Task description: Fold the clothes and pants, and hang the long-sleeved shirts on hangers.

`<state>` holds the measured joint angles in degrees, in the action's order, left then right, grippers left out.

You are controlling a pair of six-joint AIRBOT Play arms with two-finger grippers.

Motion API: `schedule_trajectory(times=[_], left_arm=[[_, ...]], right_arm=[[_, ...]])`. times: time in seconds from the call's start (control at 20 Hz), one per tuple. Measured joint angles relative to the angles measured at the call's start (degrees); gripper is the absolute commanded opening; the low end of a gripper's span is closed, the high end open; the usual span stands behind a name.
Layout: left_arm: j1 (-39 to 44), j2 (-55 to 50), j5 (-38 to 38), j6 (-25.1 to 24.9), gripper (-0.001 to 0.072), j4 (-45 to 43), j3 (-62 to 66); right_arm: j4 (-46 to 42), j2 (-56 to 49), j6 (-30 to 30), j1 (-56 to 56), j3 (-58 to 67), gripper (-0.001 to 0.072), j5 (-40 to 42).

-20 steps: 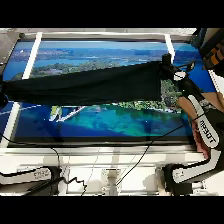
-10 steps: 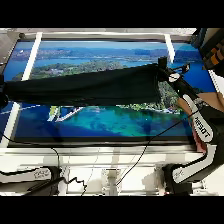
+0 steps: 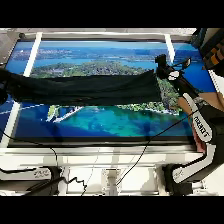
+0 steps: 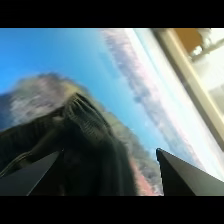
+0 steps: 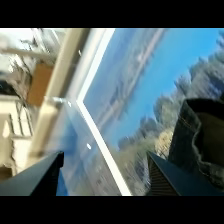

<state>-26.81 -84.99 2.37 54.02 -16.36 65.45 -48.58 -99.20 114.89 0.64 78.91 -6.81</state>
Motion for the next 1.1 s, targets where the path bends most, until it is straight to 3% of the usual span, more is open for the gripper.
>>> schedule_trajectory(times=[0.4,0.55,0.75,0.85,1.1], left_arm=[[-4.8,4.7,-3.6,-0.2,0.0630,-10.6,4.0],[-10.8,6.4,-13.8,3.0,0.0630,-12.5,4.2],[-21.9,6.7,-34.6,11.0,0.0632,-17.7,4.3],[-26.3,6.2,-42.8,14.4,0.0704,-21.9,4.0],[-30.7,1.9,-51.4,18.2,0.0704,-25.9,1.0]], right_arm=[[-1.1,3.1,-4.5,0.0,0.1,0.0596,-10.8],[-1.2,5.5,-9.6,0.0,0.1,0.0596,-13.8],[-1.3,8.4,-15.3,0.0,0.1,0.0596,-15.7],[-1.4,9.2,-16.7,0.1,0.1,0.0595,-16.1],[-1.2,9.9,-17.9,0.0,0.1,0.0595,-16.6]])
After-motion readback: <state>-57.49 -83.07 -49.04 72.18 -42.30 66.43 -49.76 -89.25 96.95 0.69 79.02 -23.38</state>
